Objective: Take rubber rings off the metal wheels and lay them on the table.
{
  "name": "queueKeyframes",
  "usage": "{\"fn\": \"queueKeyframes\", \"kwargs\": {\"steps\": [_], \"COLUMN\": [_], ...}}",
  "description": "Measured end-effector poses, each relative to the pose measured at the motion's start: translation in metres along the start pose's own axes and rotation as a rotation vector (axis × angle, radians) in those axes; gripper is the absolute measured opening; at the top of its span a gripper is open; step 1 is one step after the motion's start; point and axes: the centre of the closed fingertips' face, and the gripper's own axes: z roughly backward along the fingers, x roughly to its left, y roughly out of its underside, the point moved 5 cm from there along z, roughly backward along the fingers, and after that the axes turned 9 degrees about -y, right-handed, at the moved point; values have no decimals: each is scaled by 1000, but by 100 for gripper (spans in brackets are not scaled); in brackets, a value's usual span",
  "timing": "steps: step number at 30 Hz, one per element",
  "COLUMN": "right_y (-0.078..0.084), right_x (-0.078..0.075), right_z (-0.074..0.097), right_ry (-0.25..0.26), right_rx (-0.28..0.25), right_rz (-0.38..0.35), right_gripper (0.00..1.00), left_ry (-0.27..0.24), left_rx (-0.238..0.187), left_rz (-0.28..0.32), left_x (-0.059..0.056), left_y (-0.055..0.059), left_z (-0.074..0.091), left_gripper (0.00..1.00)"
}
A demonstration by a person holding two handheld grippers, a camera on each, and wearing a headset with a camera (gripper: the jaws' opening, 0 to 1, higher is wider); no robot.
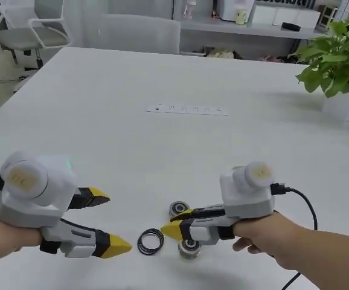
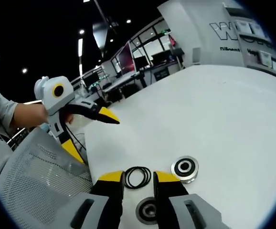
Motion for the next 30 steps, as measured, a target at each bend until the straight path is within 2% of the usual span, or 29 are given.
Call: {"fn": "queueKeyframes", "kwargs": {"steps": [4,11,16,21,30], "right_y": [-5,-16,-13,-10,-5], "right_x": [1,6,8,9,14], "right_z": [7,27,39,50,78], "right_ry": [11,23,46,56,84], "right_rx": [-25,-63,-36,-37,-21], "right_rz": [9,48,108,118,173], "right_gripper": [28,31,34,39,47], "left_ry": [-3,-16,-24,-15,-25], "left_rx": [-13,-18,-22,-25,-38], "left_rz": [7,-4,10,0,-19], "left_x": [-1,0,-3,-10,-10], "left_y": [-6,-9,-10,-12,-19], "left_z": [4,9,11,11,16], "left_gripper": [61,61,61,61,62]}}
